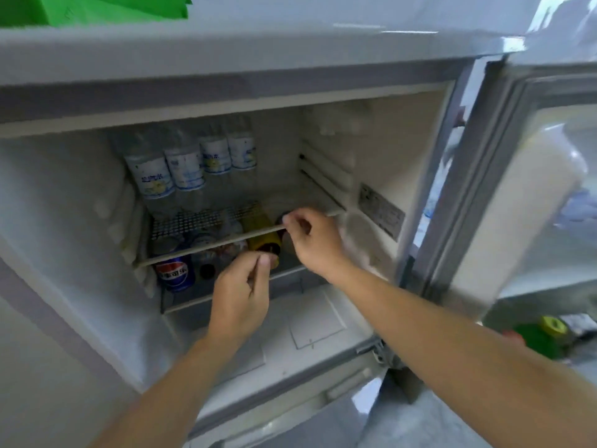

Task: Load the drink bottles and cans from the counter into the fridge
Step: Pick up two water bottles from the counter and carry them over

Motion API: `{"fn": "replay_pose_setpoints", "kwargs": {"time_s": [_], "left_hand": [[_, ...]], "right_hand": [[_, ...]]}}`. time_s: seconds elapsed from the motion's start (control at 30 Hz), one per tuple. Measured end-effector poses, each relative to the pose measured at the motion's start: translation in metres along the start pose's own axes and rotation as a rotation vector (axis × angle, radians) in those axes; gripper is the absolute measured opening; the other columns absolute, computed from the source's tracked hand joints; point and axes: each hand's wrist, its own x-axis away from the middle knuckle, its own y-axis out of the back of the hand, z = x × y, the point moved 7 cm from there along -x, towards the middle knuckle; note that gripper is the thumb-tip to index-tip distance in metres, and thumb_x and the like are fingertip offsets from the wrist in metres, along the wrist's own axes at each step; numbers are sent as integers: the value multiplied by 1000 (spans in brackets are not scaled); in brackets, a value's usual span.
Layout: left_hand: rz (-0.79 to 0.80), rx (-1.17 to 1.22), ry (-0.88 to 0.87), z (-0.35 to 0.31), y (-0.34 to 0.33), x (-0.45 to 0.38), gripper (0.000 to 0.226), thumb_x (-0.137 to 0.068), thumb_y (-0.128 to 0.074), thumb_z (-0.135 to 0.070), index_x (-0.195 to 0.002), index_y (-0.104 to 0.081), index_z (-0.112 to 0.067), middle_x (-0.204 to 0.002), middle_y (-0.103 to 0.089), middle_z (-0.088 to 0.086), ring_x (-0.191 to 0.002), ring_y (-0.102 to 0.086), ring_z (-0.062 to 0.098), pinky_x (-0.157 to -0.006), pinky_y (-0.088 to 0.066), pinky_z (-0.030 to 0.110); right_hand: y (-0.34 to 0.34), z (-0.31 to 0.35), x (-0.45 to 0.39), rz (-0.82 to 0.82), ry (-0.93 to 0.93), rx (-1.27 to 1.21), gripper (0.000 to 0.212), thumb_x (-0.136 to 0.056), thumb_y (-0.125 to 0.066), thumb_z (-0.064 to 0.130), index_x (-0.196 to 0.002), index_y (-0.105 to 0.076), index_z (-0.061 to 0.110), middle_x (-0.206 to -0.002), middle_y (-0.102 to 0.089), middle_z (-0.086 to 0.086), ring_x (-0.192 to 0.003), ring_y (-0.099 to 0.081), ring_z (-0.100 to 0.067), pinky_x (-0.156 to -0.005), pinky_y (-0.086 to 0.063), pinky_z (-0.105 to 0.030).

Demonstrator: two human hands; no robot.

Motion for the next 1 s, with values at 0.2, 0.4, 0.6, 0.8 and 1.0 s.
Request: {"fn": "replay_pose_setpoints", "kwargs": {"time_s": [0.2,0.4,0.6,0.8,1.0], "left_hand": [[133,90,15,-37,-79,66,32,-99,-39,-44,-99,-65,-27,-89,-66,-13,-81,-62,4,-70,-54,33],[418,181,77,-81,-183,178,31,-96,-40,-52,-92,-66,-35,-92,-70,-14,-84,-66,12,-73,-55,40],[760,138,205,-96,-261,299,23,-94,-44,-52,-92,-65,-41,-90,-71,-18,-84,-67,11,-70,-56,38],[1176,-142,352,-54,-304,406,11,-97,-54,-34,-94,-64,-31,-91,-70,-7,-89,-66,17,-75,-49,30],[1321,-319,723,1,-283,464,21,-97,-56,-24,-93,-64,-6,-97,-68,19,-82,-63,33,-74,-54,37]], "right_hand": [[86,-40,129,-92,-106,-73,20,-98,-56,35,-102,-68,19,-88,-69,6,-77,-60,-4,-70,-47,-16],[202,-128,312,-308,-422,-7,14,-97,-58,32,-86,-64,25,-72,-62,7,-67,-55,-4,-65,-43,-21],[300,-219,549,-602,-952,50,18,-95,-58,35,-83,-68,26,-74,-66,10,-70,-59,-10,-65,-46,-28],[303,-259,751,-826,-1410,-171,26,-95,-57,40,-94,-64,15,-85,-64,-3,-67,-58,-21,-59,-51,-33],[263,-247,859,-918,-1712,-331,26,-96,-58,38,-99,-63,13,-87,-63,-8,-71,-58,-24,-60,-53,-32]]}}
